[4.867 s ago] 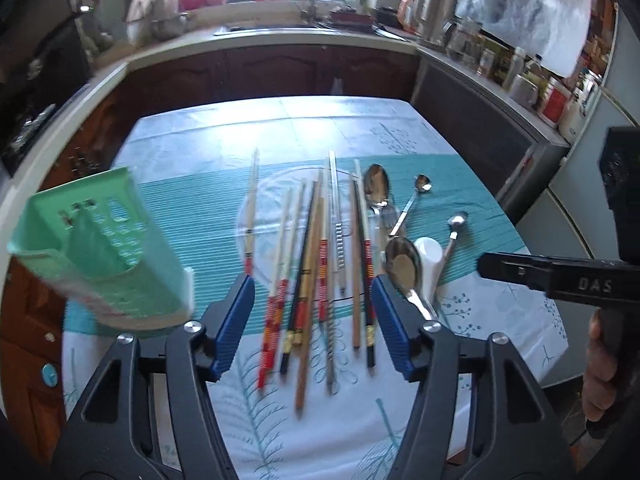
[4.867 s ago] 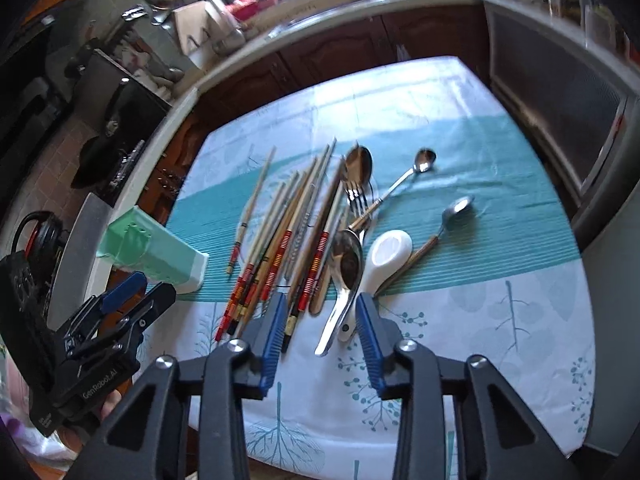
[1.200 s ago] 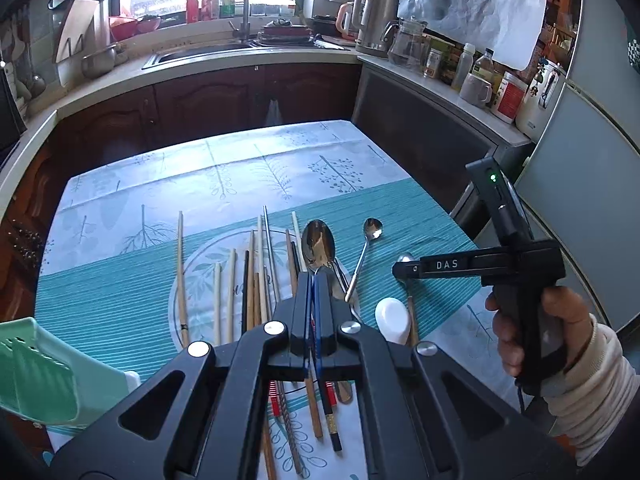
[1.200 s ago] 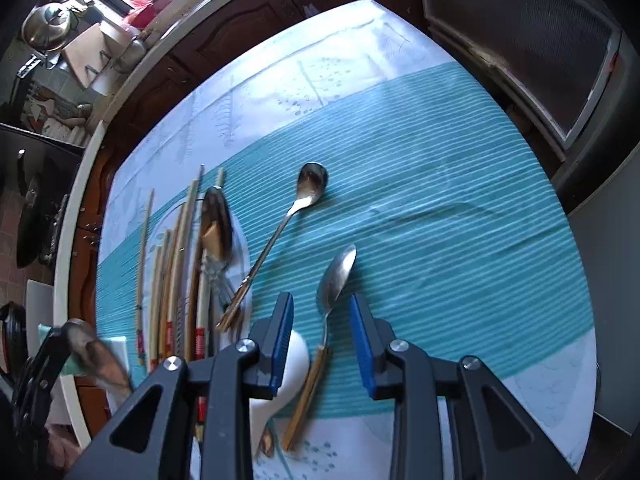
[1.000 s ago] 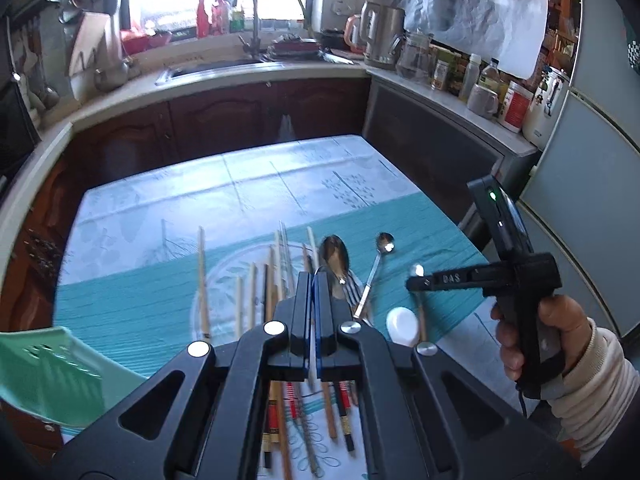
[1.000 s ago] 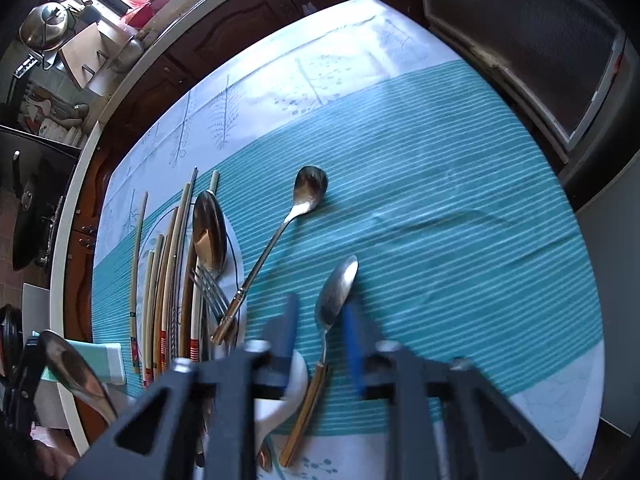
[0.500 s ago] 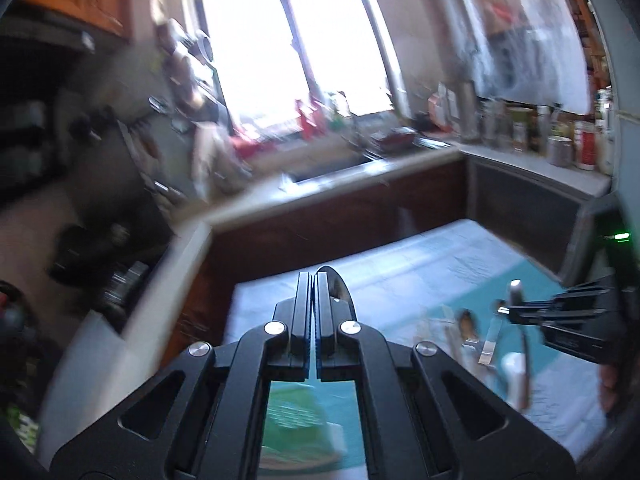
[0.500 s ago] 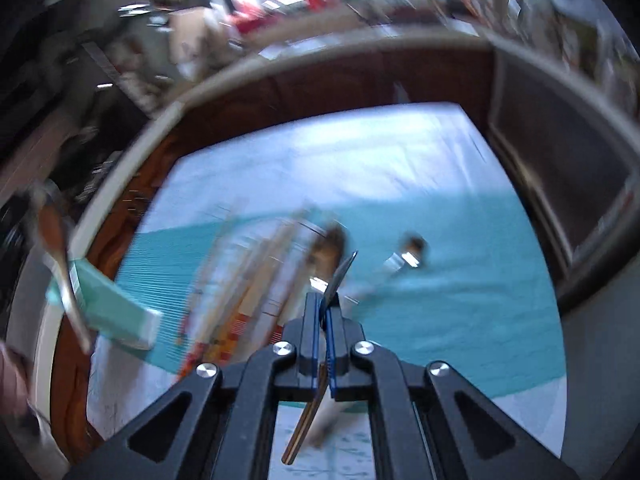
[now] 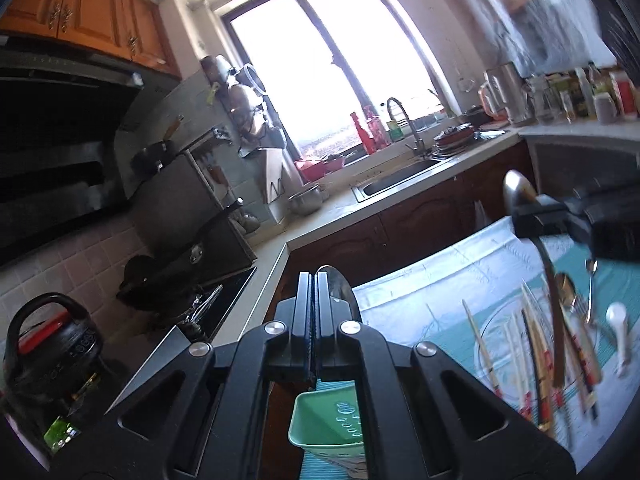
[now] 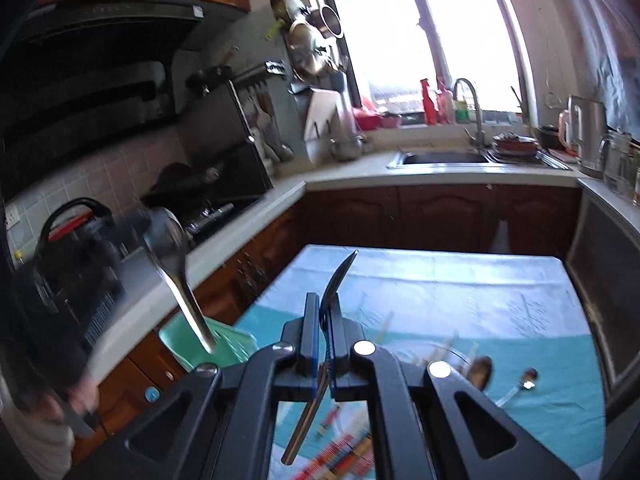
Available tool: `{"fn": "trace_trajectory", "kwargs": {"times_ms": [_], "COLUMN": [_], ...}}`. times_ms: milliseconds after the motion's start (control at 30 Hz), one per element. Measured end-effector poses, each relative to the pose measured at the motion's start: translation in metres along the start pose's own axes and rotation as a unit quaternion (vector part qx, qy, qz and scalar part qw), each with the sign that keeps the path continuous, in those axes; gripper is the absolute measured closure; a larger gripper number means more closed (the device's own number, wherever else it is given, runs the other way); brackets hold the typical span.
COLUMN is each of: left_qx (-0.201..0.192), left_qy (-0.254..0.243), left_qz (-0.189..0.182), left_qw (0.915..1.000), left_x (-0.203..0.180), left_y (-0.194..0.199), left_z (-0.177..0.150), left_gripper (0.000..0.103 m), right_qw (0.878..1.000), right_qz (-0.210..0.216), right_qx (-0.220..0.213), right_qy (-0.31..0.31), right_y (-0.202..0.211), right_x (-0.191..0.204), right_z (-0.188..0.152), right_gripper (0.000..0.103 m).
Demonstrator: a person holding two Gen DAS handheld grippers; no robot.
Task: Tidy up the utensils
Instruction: 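Lift both held spoons and carry them over the green utensil holder, then lower both spoons into the green holder and open both grippers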
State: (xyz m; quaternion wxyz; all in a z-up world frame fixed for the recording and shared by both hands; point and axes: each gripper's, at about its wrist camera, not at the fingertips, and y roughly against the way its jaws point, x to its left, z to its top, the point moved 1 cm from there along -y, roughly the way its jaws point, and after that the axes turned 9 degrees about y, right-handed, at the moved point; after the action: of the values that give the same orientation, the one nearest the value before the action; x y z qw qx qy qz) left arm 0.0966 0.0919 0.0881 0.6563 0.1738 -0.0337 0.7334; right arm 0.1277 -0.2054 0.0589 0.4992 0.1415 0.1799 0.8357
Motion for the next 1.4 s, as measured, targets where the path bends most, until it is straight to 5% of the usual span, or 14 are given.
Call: {"fn": "trace_trajectory", "kwargs": {"times_ms": [367,767,1167,1400], "left_qx": [-0.018,0.022,-0.030,-0.027], "left_qy": [-0.064,0.009,-0.006,0.003], "left_qz": [-0.012,-0.055,-0.056,-0.068], "left_qw": [0.9977,0.9982,0.9980,0.9973], "left_x": [-0.025,0.006,0.001,-0.001], "left_y": [-0.034,-0.059,-0.046,-0.042], "left_z": [-0.057,-0.078,-0.088,-0.093], "left_gripper": [0.103,0.103,0.103,0.103], "right_qw": [0.999,0.994,0.982,0.977], "right_qz": [0.042,0.074,0.051,0.060], "right_qx": [-0.018,-0.047,-0.101,-0.083], "right_qy": [0.022,0.062,0.154,0.186], "right_y": [-0.040,-0.075,-0.081,-0.079], "right_x": [0.042,0.070,0.103,0.112], "right_z": [0.015,0.002,-0.025,-0.042], "right_gripper": [0.100,0.100,0.100,0.099]}}
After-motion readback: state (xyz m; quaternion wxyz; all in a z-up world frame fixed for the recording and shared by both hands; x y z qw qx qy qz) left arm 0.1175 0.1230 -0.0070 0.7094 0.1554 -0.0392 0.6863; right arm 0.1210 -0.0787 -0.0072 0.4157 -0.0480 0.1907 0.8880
